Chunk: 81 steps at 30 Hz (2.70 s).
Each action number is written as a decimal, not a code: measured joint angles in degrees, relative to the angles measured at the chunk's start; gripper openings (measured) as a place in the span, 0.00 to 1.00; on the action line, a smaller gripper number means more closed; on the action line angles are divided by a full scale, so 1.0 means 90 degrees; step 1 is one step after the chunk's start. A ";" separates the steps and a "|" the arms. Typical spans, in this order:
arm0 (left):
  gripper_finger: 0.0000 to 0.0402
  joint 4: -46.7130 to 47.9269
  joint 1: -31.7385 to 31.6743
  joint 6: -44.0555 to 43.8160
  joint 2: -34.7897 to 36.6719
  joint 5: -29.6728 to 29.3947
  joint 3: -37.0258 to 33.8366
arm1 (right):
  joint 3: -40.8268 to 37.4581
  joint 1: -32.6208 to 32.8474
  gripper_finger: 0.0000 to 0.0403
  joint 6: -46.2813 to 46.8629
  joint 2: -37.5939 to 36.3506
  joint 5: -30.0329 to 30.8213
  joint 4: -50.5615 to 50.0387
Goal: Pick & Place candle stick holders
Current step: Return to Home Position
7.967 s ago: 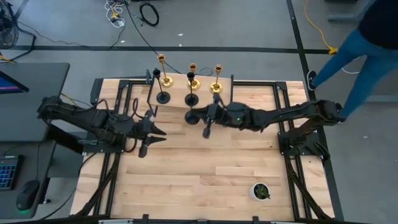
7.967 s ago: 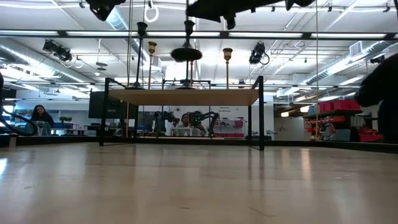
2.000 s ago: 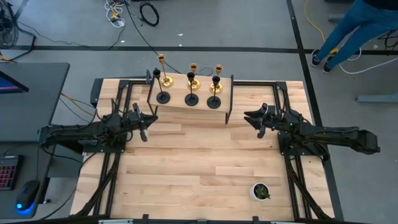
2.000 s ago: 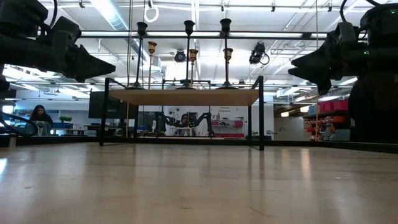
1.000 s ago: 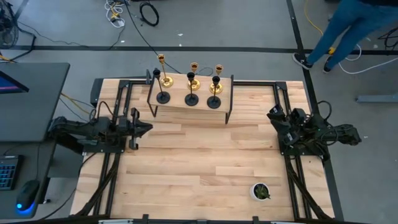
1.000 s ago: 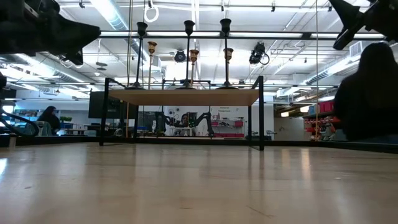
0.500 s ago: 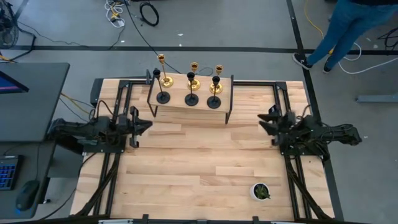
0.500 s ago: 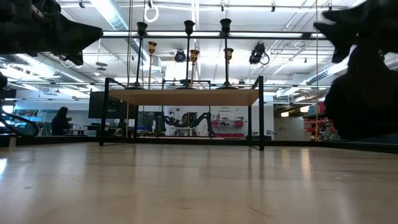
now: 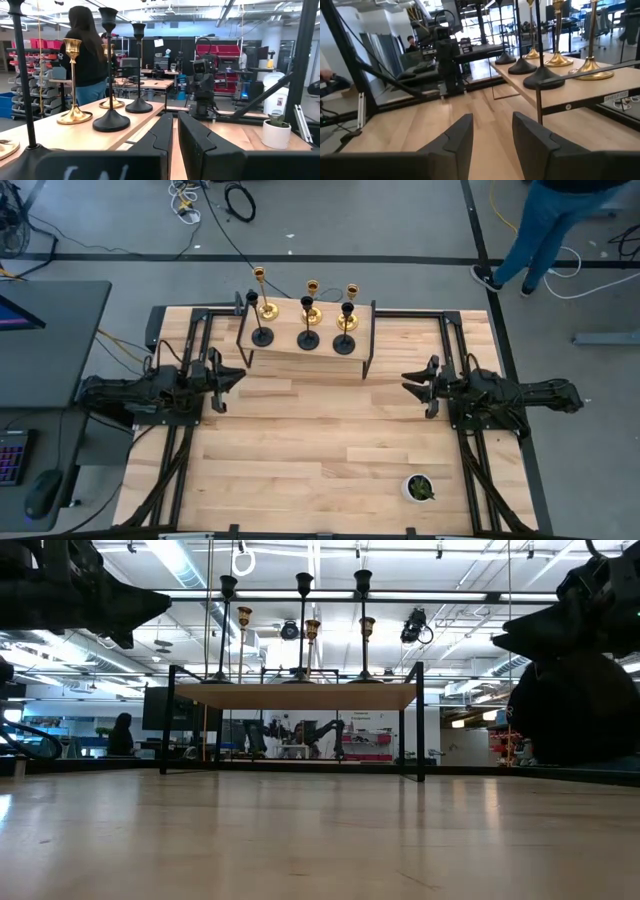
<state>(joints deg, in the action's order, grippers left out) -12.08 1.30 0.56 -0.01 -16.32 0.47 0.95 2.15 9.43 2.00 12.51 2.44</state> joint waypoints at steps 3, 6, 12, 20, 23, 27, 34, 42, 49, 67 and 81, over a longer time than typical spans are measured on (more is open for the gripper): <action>0.08 -0.0001 -0.0007 0.0002 0.0002 0.0003 0.0000 | 0.0000 0.0000 0.34 0.0070 0.0000 0.0002 0.0005; 0.08 -0.0001 -0.0210 0.0000 0.0002 0.0072 0.0000 | 0.0000 0.0000 0.34 0.0068 0.0000 0.0003 0.0007; 0.08 -0.0004 -0.0676 0.0001 0.0001 0.0092 0.0000 | 0.0000 0.0000 0.34 0.0067 0.0000 0.0011 0.0007; 0.08 -0.0006 -0.0198 0.0000 0.0002 0.0300 -0.0002 | 0.0000 0.0000 0.34 0.0066 0.0000 0.0013 0.0007; 0.08 -0.0006 -0.0225 0.0000 0.0002 0.0447 -0.0002 | 0.0000 0.0000 0.34 0.0066 0.0000 0.0012 0.0008; 0.08 -0.0006 -0.0311 0.0000 0.0002 0.0465 -0.0002 | 0.0000 0.0000 0.34 0.0066 0.0000 0.0012 0.0007; 0.08 -0.0009 -0.0478 0.0000 0.0002 0.0435 -0.0002 | 0.0000 0.0000 0.34 0.0066 0.0000 0.0011 0.0007; 0.08 -0.0008 -0.0298 0.0000 0.0002 0.0369 -0.0002 | 0.0000 0.0000 0.34 0.0066 0.0000 0.0011 0.0007; 0.08 -0.0011 -0.0203 0.0000 -0.0002 0.0453 -0.0002 | 0.0002 -0.0002 0.34 0.0066 0.0000 0.0011 0.0007; 0.08 -0.0006 -0.0197 0.0000 -0.0039 0.0440 -0.0002 | 0.0002 -0.0002 0.34 0.0063 0.0000 0.0011 0.0007; 0.08 -0.0006 -0.0197 0.0000 -0.0039 0.0440 -0.0002 | 0.0005 -0.0001 0.34 0.0063 0.0001 0.0011 0.0008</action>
<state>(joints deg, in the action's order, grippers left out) -12.14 -0.47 0.56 -0.36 -12.36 0.45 0.99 2.15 10.00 2.01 12.60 2.51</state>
